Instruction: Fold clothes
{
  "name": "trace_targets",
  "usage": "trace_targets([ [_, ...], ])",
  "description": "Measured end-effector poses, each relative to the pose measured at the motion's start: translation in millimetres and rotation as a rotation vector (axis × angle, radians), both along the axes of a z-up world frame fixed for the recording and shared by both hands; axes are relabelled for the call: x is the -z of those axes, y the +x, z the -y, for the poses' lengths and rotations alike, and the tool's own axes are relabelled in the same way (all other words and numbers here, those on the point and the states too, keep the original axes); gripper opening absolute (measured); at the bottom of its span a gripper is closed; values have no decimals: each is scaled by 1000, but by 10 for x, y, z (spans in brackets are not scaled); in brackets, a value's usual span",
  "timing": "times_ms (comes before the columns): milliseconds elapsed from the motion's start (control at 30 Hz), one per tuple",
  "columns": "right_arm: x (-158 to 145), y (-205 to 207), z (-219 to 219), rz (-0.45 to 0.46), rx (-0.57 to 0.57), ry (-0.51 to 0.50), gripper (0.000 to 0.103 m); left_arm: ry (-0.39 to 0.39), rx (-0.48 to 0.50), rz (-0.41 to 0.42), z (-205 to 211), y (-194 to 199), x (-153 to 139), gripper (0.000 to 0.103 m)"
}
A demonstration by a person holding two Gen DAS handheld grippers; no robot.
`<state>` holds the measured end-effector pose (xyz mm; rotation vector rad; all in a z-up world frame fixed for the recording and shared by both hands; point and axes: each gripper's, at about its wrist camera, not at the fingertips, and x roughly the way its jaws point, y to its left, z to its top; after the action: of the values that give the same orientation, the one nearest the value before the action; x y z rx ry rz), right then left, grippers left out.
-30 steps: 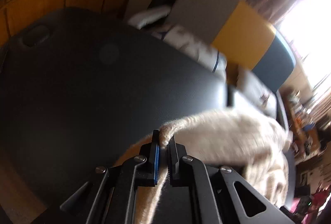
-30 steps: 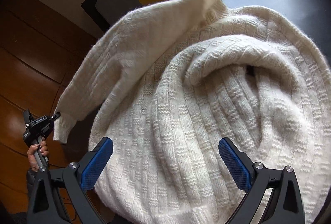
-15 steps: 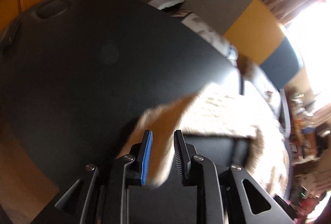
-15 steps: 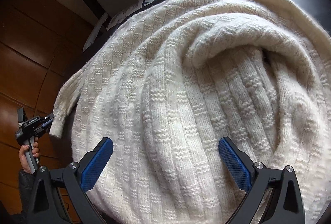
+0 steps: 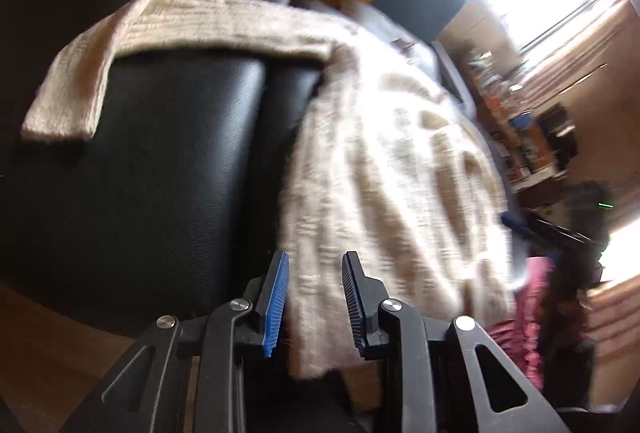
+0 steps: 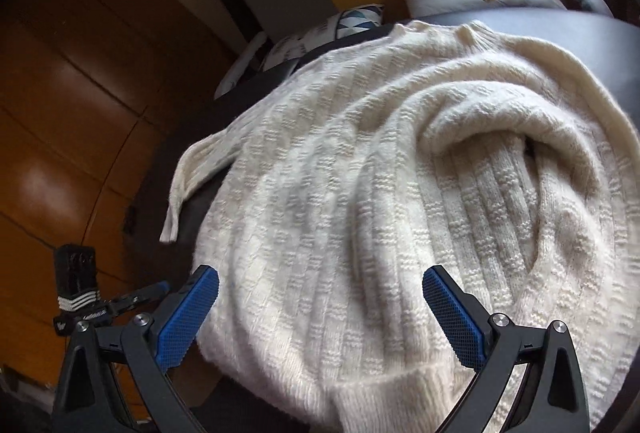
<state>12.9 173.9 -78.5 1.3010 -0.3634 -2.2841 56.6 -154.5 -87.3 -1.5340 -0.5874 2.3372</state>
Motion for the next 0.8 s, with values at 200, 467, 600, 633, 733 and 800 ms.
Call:
trace_targets([
  [200,-39,129,102,-39,-110,123,88,-74,-16,-8,-164,-110,93,25],
  [467,567,-178,92,102,-35,393,79,-251,24,-1,-190,-464,208,16],
  [600,575,-144,-54,85,-11,426,79,-265,23,-3,-226,-503,202,16],
  [633,573,-142,-79,80,-5,415,79,-251,16,-8,-222,-502,174,16],
  [733,546,-143,-69,80,-7,408,85,-207,-4,-24,-212,-499,88,15],
  [800,499,-154,-46,84,-9,394,88,-117,-8,-93,-101,-427,-116,15],
])
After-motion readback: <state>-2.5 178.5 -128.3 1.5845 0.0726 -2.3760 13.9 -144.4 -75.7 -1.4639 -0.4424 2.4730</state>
